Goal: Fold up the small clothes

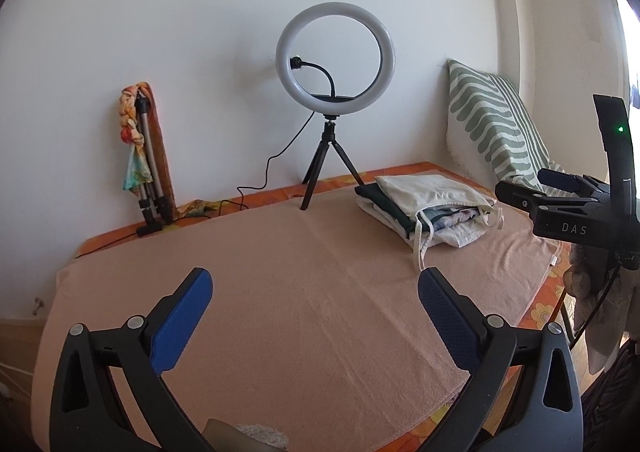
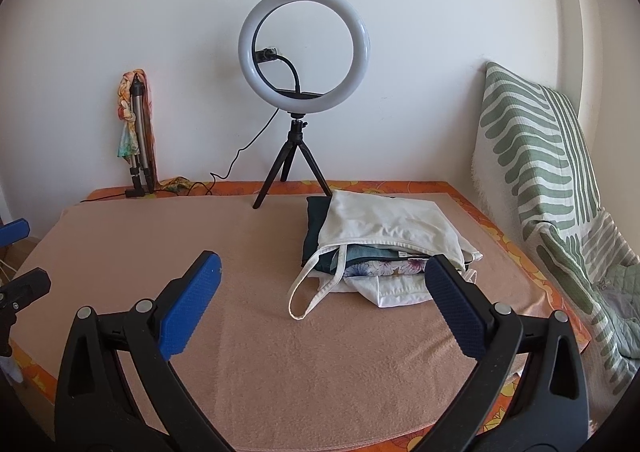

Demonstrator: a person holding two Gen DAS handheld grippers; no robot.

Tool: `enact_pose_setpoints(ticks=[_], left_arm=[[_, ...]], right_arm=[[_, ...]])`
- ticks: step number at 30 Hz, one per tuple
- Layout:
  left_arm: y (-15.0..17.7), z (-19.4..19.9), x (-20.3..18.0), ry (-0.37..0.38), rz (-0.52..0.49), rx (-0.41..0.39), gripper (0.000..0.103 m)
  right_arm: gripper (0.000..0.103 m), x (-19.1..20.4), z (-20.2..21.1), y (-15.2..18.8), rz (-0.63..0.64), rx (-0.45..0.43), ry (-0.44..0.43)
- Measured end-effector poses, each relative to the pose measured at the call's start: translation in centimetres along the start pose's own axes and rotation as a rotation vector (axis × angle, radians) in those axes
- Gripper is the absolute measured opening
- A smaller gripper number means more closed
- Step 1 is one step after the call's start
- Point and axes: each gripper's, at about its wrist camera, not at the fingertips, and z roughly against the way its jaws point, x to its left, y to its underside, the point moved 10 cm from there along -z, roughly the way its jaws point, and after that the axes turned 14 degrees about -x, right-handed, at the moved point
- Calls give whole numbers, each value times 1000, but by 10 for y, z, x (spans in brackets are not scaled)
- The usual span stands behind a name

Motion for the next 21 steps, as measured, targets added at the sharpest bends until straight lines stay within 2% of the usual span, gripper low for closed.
enact_pose_setpoints(ticks=[21], left_arm=[[-5,7,-3,6,-4,-20,102]], right_arm=[[103,3,-2,3,3,7,-6]])
